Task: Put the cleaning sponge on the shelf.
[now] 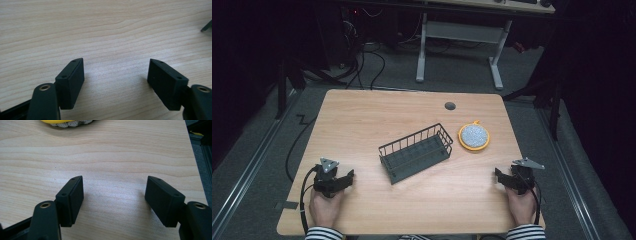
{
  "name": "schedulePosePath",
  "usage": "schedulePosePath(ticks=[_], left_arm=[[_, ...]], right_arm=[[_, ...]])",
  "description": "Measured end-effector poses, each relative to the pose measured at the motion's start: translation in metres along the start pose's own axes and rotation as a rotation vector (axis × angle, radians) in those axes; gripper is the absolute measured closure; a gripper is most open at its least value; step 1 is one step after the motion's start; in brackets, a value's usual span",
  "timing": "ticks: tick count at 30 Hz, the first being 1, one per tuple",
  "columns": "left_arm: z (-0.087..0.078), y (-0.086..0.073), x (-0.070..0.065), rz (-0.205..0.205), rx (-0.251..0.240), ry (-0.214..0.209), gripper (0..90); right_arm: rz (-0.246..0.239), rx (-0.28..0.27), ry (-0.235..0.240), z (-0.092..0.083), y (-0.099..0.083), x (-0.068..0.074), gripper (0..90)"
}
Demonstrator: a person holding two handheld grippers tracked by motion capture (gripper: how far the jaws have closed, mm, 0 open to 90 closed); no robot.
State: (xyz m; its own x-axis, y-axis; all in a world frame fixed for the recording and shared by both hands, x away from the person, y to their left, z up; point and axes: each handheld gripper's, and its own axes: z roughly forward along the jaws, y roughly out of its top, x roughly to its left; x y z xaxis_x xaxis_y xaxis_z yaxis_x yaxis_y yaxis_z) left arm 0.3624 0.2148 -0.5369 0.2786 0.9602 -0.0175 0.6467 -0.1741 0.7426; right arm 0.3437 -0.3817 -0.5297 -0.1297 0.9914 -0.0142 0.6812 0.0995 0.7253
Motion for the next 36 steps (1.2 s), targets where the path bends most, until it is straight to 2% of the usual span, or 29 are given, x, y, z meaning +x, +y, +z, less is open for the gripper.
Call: schedulePosePath(ticks=[13,18,23,24,30,36], left_arm=[[0.0002,0.0001,0.0001,-0.008,-0.001,-0.010,28.2],[0.0005,0.0003,-0.0014,-0.005,0.001,0.000,27.6],[-0.0006,-0.0004,-0.0009,-0.006,-0.003,0.006,30.3],[-0.0011,-0.0006,-0.0007,-0.008,-0.004,0.005,33.1],[-0.0033,-0.0016,0.0021,-0.045,-0.014,-0.018,35.4],[-0.0068,-0.0013,0.0018,-0.055,-0.024,-0.038,35.4]], right_arm=[[-0.002,0.000,0.001,0.0000,-0.0001,0.0001,31.5],[-0.002,0.000,0.002,-0.0001,-0.0001,0.0001,31.5],[-0.003,0.000,0.004,-0.0001,-0.0001,0.0003,31.4],[-0.004,0.000,0.004,-0.0002,-0.0001,0.0004,31.4],[-0.005,0.000,0.006,-0.0002,-0.0002,0.0006,31.5],[-0.006,0.001,0.007,-0.0002,-0.0002,0.0007,31.5]])
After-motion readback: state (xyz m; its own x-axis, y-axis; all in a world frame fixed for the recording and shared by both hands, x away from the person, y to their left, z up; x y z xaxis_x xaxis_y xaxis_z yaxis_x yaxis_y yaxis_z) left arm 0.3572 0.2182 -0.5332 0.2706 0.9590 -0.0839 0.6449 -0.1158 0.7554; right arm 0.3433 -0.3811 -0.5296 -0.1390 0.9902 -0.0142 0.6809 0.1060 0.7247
